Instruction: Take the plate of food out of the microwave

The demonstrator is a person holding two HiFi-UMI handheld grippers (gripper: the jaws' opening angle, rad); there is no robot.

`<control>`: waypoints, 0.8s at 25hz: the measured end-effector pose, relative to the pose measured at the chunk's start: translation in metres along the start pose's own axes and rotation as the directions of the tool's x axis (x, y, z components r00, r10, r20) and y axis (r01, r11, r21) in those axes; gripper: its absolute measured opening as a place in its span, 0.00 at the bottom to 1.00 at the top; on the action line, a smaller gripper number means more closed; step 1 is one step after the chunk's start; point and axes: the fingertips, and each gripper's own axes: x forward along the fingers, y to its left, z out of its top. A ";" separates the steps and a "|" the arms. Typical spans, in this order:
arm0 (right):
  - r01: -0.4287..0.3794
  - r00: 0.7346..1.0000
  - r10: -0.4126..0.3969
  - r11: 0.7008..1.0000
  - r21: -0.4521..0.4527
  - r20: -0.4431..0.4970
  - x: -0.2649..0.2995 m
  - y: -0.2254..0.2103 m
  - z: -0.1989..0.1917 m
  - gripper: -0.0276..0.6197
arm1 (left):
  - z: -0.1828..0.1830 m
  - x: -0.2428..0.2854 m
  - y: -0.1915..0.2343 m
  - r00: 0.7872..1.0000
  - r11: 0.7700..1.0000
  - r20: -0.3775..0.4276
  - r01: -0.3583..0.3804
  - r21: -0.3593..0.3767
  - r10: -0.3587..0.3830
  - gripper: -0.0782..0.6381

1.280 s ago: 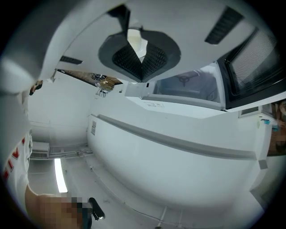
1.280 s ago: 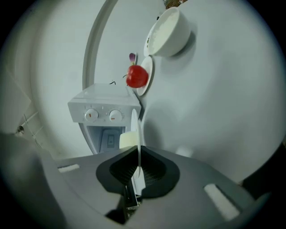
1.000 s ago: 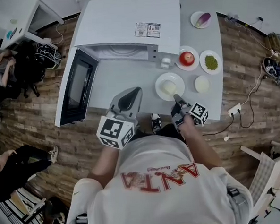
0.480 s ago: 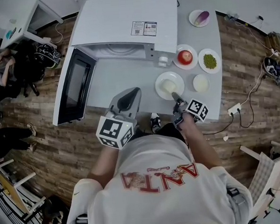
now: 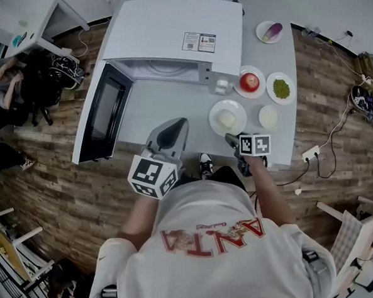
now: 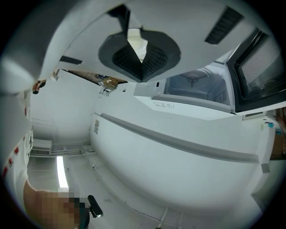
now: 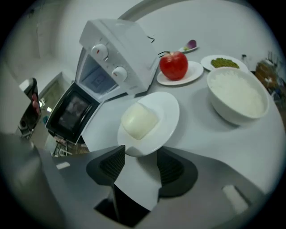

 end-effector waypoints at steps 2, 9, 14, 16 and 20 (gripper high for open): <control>0.016 0.998 -0.022 0.996 -0.092 -0.056 0.001 0.002 -0.003 0.36 | 0.000 -0.003 0.004 1.000 1.000 0.007 -0.010 -0.007 0.010 0.12; 0.041 0.977 -0.080 0.980 -0.196 -0.196 -0.007 -0.003 -0.022 0.36 | 0.009 -0.023 0.017 0.996 0.998 0.065 -0.060 -0.025 0.061 0.12; -0.030 0.985 -0.010 0.973 -0.230 -0.174 -0.018 0.029 -0.001 0.28 | 0.021 -0.042 0.036 0.985 0.992 0.115 -0.126 -0.024 0.128 0.12; -0.071 0.993 0.043 0.960 -0.269 -0.111 -0.026 0.056 0.024 0.16 | 0.026 -0.051 0.042 0.979 0.988 0.134 -0.154 -0.020 0.156 0.12; -0.224 0.965 0.258 0.906 -0.358 0.050 -0.051 0.130 0.079 0.05 | 0.038 -0.070 0.051 0.961 0.977 0.179 -0.210 -0.023 0.211 0.12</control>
